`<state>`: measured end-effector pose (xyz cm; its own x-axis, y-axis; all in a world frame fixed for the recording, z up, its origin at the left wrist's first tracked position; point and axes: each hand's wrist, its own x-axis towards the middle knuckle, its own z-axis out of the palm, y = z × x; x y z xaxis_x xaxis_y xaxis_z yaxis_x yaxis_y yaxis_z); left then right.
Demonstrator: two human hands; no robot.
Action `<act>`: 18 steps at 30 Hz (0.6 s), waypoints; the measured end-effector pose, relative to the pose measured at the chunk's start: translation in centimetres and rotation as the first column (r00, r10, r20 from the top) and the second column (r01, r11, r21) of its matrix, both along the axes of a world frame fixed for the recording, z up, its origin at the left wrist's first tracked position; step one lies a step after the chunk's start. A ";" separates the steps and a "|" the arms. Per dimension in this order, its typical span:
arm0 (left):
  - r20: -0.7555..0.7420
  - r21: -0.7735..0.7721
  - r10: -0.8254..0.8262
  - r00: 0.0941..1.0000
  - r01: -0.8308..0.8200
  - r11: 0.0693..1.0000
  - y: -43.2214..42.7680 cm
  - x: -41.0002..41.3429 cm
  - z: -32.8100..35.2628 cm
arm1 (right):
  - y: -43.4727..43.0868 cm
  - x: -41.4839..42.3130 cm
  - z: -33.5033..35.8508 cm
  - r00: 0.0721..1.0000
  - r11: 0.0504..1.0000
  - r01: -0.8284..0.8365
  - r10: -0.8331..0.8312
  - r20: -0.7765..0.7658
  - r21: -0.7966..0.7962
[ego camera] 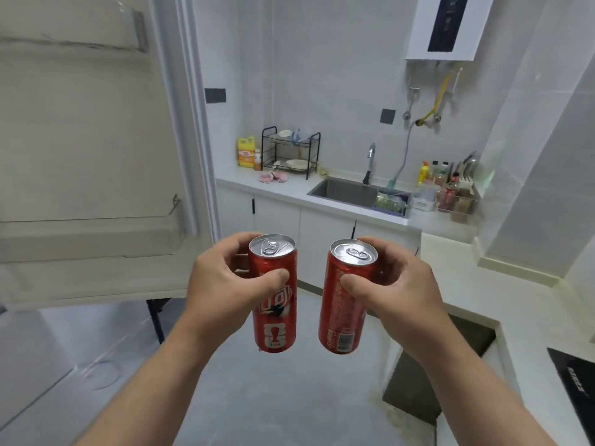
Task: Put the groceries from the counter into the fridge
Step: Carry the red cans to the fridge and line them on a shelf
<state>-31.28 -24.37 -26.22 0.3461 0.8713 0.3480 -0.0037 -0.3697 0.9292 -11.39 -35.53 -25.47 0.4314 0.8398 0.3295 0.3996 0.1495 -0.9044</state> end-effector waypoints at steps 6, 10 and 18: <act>0.019 0.009 0.134 0.991 -0.134 0.991 3.2 -5.7 0.3 | 6.0 -4.5 0.1 0.990 0.990 -0.144 0.143 0.017 0.003; 0.049 0.004 0.217 0.975 -0.217 0.976 4.1 -9.0 0.3 | 9.1 -7.2 0.2 0.968 0.968 -0.249 0.249 0.027 0.018; 0.052 0.013 0.439 0.897 -0.441 0.898 3.0 -13.8 1.3 | 13.3 -11.9 1.3 0.879 0.879 -0.477 0.477 0.003 0.025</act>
<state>-45.08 -21.33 -24.95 -0.0877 0.9222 0.3766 0.1217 -0.3653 0.9229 -23.25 -22.27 -24.19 -0.0184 0.9359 0.3518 0.2718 0.3433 -0.8990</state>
